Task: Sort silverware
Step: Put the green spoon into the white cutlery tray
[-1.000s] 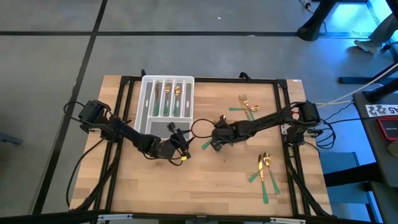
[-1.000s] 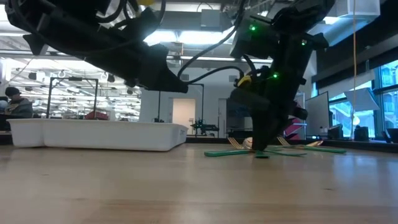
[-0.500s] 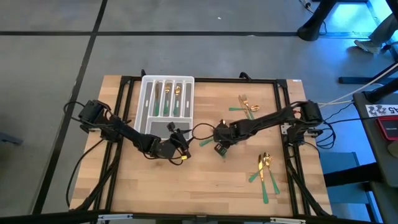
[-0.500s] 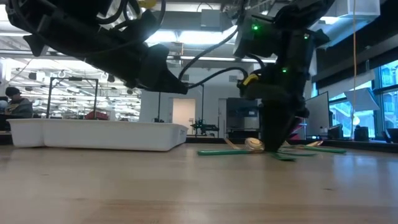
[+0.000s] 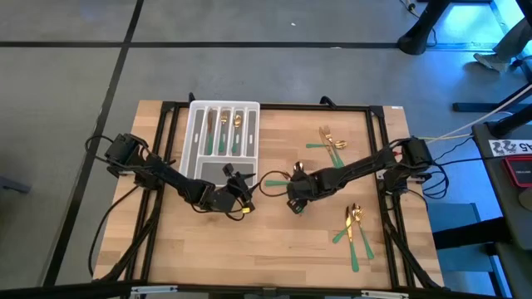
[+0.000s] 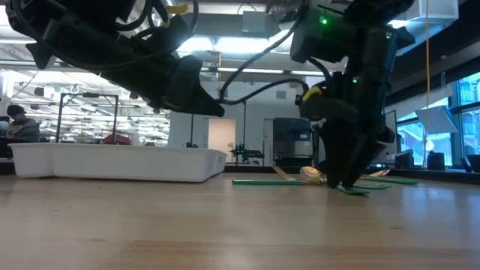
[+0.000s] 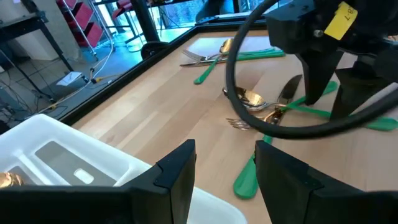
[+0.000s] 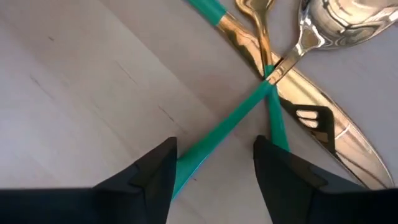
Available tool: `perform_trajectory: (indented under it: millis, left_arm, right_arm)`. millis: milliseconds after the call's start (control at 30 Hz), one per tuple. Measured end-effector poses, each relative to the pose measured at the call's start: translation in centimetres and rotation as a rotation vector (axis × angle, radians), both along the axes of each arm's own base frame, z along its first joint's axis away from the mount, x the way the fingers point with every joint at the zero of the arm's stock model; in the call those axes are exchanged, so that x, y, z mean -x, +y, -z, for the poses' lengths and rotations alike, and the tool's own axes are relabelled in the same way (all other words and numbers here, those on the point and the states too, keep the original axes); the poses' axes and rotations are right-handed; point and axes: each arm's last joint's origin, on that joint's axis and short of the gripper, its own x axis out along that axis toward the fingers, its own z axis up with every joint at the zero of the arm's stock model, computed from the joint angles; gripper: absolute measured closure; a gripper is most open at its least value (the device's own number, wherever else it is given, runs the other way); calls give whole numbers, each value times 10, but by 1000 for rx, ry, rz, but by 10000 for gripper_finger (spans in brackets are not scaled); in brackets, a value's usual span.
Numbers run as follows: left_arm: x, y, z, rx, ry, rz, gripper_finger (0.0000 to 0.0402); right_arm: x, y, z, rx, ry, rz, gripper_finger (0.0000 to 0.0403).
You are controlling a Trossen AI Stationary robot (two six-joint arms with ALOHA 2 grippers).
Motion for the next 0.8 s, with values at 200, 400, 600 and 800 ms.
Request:
perform_trajectory:
  millis: [200, 400, 600, 800]
  left_arm:
    - [0, 0, 0, -1, 0, 0, 249]
    - [0, 0, 0, -3, 3, 1, 249]
    - [0, 0, 0, 16, -13, -5, 249]
    - [0, 0, 0, 25, -20, -8, 249]
  right_arm:
    - [-2, 0, 12, 19, 43, -20, 235]
    - [1, 2, 19, 53, 65, -122, 290]
    - [6, 5, 23, 88, 71, -126, 360]
    - [12, 14, 10, 178, 22, -155, 391]
